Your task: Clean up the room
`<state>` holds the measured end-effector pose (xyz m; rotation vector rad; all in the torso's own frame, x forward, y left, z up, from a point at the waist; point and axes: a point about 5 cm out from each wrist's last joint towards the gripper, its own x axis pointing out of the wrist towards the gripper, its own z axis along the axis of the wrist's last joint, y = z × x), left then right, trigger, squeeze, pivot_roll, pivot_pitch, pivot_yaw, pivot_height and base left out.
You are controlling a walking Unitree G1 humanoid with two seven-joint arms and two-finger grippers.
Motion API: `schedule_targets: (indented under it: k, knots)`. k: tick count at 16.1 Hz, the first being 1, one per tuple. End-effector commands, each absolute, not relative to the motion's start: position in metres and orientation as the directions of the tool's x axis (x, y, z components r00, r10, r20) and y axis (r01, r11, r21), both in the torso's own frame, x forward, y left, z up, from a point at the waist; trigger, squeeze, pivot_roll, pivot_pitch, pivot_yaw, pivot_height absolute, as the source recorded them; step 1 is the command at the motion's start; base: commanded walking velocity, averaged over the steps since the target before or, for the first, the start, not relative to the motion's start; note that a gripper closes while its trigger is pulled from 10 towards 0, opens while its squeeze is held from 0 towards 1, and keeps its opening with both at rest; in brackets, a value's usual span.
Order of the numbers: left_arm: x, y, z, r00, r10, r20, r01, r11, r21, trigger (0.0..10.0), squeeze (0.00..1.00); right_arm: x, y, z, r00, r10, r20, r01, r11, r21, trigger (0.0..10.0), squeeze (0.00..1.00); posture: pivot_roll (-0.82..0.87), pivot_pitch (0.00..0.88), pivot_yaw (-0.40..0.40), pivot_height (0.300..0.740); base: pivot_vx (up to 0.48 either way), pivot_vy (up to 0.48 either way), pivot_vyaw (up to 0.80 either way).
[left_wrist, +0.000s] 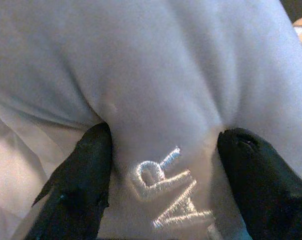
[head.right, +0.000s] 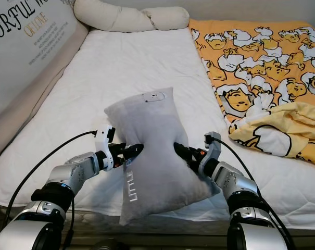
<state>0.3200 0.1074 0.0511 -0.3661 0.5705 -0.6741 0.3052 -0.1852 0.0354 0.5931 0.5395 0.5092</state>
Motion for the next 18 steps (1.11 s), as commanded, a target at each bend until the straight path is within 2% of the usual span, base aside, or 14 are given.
schedule_targets:
  k: [1,6,10,14,16,18]
  knots:
    - [0.319,0.098,0.051,0.594,-0.704,-0.389,0.527,0.706,-0.473,0.0,0.0,0.307,-0.173,0.037,0.72,0.625,-0.301,-0.332,0.691,0.642,0.0,0.0,-0.09,0.0,0.065,0.74,0.0,0.0,0.0]
    - [0.321,0.097,0.055,0.596,-0.713,-0.369,0.543,0.697,-0.469,0.0,0.0,0.309,-0.165,0.04,0.696,0.659,-0.284,-0.36,0.663,0.656,0.0,0.0,-0.09,0.0,0.065,0.74,0.0,0.0,0.0]
    - [0.331,0.091,0.078,0.616,-0.738,-0.278,0.597,0.666,-0.447,0.0,0.0,0.319,-0.159,0.058,0.737,0.654,-0.17,-0.428,0.647,0.632,0.0,0.0,-0.09,0.0,0.068,0.74,0.0,0.0,0.0]
    - [0.335,0.09,0.116,0.658,-0.737,-0.153,0.652,0.659,-0.374,0.0,0.0,0.327,-0.15,0.081,0.783,0.62,-0.059,-0.472,0.652,0.593,0.0,0.0,-0.1,0.0,0.08,0.74,0.0,0.0,0.0]
    - [0.334,0.093,0.139,0.688,-0.721,-0.084,0.672,0.676,-0.301,0.0,0.0,0.324,-0.152,0.091,0.807,0.59,-0.021,-0.479,0.676,0.561,0.0,0.0,-0.09,0.0,0.086,0.74,0.0,0.0,0.0]
    - [0.329,0.094,0.147,0.699,-0.711,-0.075,0.682,0.694,-0.231,0.0,0.0,0.317,-0.152,0.097,0.809,0.587,0.013,-0.491,0.664,0.564,0.0,0.0,-0.1,0.0,0.1,0.74,0.0,0.0,0.0]
